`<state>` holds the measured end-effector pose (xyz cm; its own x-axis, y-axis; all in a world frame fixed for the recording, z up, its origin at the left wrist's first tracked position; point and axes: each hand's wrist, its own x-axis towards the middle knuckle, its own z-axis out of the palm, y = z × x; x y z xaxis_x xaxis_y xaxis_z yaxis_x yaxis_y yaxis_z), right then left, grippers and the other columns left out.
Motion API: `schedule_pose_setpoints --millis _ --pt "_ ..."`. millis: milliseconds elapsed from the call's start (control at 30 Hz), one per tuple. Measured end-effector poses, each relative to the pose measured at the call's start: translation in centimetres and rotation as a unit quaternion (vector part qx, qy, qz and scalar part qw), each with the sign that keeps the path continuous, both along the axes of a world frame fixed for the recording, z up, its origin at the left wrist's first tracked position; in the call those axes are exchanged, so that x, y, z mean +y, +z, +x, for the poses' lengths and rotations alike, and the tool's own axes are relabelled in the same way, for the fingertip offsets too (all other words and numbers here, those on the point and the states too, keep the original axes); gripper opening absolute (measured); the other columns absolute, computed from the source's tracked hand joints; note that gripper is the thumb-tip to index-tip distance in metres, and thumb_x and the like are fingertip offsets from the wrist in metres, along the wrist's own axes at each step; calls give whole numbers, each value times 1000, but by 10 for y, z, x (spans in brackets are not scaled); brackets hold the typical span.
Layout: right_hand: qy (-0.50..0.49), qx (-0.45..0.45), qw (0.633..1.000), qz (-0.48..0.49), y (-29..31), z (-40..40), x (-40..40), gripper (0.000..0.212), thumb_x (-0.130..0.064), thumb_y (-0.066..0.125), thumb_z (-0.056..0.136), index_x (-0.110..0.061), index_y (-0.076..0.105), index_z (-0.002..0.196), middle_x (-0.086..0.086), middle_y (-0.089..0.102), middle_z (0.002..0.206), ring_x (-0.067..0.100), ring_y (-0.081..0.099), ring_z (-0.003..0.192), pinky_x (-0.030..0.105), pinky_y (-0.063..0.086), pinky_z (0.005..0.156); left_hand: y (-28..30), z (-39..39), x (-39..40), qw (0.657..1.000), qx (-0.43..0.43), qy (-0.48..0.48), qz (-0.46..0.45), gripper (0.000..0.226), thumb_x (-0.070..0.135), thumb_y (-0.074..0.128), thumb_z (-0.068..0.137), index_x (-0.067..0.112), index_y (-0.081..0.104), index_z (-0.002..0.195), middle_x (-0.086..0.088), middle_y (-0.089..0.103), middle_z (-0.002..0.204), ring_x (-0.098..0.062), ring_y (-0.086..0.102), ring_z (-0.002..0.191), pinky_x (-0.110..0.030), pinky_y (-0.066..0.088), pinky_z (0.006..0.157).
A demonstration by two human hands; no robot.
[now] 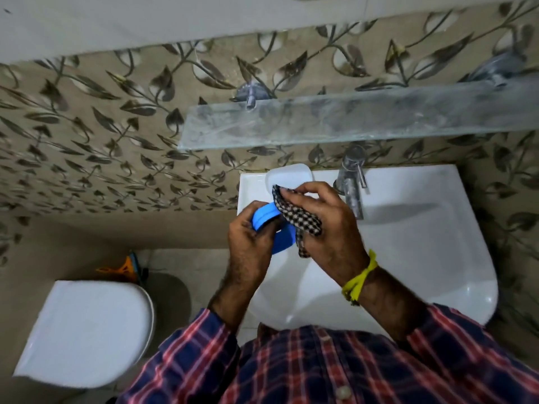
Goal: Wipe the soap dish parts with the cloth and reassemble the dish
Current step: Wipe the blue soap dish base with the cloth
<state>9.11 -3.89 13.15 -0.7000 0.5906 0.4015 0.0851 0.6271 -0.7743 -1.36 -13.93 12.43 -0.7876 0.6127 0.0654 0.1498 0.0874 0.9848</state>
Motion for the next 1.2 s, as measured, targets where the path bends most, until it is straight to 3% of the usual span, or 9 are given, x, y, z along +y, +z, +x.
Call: schedule_pose_setpoints --millis 133,300,400,567,667,767,900,1100,1200 --pt "27 2 999 32 1 13 -9 53 1 63 83 -14 62 134 8 58 124 15 61 102 41 55 86 5 -7 -5 999 -20 19 31 44 -7 72 82 37 74 82 16 74 81 -3 66 76 -24 56 75" --pt "-5 33 999 1 4 5 -7 48 -3 61 83 -7 63 131 10 61 120 21 64 106 40 55 91 10 4 -5 997 -58 28 45 43 -7 72 83 36 75 80 12 72 78 -8 66 77 -31 58 78" --pt "17 24 999 20 4 12 -18 50 -8 59 86 -13 60 136 6 58 125 21 64 103 38 56 89 12 -4 -5 991 -84 53 90 37 -13 68 83 24 71 80 12 72 74 -3 65 72 -20 55 71" --pt "-55 15 998 11 3 2 -7 43 -2 70 81 -11 69 123 5 69 110 20 67 99 40 57 84 7 12 -6 988 -129 27 85 34 -11 66 85 22 69 80 12 69 73 -3 62 70 -19 53 69" --pt "-54 -13 992 116 7 8 -4 39 -6 59 82 -10 72 119 7 72 105 27 69 92 40 57 79 12 0 -5 998 -28 -54 -16 33 -11 71 83 22 67 85 12 71 79 -2 65 75 -19 54 73" --pt "-75 -33 982 170 11 11 -2 38 -5 63 83 -11 71 120 7 71 107 31 67 90 42 55 76 28 -1 5 987 64 -104 -103 32 -11 68 81 20 69 87 13 70 81 4 63 72 -14 50 68" --pt "-37 -51 977 206 18 14 -16 40 -13 60 89 -14 66 128 10 66 121 33 64 98 43 55 81 28 1 2 994 76 -63 -37 26 -17 68 76 7 72 83 2 70 73 0 60 68 -20 49 61" --pt "-40 -73 983 163 17 17 -11 48 -14 49 84 -19 66 129 7 63 125 31 64 96 43 56 77 14 8 -9 996 77 -19 -49 40 -18 68 76 22 62 76 11 62 70 4 56 66 -18 53 64" --pt "-24 -58 979 195 15 13 -17 37 -12 59 92 -17 67 127 8 64 123 32 64 98 44 55 80 16 0 -10 999 34 13 -8 46 -20 67 75 25 62 74 12 63 67 0 56 65 -23 53 60"
